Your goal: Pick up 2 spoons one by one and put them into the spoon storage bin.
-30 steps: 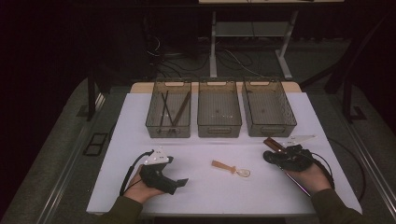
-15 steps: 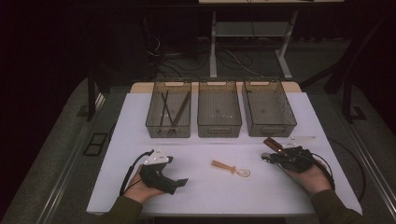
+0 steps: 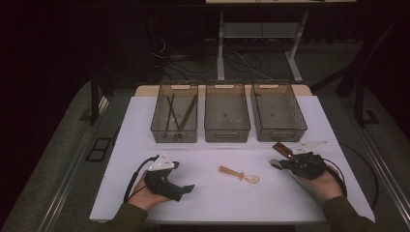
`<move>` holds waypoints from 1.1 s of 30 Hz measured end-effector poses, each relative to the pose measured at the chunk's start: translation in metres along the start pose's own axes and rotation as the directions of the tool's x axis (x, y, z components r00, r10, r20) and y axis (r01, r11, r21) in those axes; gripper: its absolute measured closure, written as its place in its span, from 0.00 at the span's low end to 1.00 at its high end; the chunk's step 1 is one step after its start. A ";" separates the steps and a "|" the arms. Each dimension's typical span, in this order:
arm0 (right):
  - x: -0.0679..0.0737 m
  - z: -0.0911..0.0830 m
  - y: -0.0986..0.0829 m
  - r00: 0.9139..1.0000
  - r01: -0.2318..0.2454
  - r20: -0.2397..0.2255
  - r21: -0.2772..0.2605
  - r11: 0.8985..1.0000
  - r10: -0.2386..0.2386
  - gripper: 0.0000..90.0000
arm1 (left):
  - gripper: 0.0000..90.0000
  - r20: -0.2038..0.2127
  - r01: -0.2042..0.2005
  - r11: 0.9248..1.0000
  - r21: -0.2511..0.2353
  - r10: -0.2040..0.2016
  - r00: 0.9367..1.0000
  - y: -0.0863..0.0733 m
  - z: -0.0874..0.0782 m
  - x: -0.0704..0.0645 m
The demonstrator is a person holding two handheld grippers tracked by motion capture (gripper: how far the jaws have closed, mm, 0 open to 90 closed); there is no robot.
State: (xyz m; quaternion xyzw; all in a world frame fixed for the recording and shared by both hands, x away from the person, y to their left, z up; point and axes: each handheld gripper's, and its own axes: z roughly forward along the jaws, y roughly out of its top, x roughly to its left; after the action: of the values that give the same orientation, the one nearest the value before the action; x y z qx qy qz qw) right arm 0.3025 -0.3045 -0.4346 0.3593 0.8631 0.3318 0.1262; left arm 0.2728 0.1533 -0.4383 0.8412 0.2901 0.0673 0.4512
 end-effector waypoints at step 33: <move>-0.012 -0.020 0.038 0.999 -0.047 -0.015 -0.170 0.984 0.045 0.98 | 0.00 0.031 -0.057 0.998 -0.011 0.057 0.998 -0.001 0.001 -0.001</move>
State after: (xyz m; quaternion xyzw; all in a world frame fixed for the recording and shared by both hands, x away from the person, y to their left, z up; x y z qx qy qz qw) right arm 0.3221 -0.3025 -0.3942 0.3651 0.8238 0.4091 0.1441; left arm 0.2713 0.1526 -0.4396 0.8478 0.2585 0.0683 0.4580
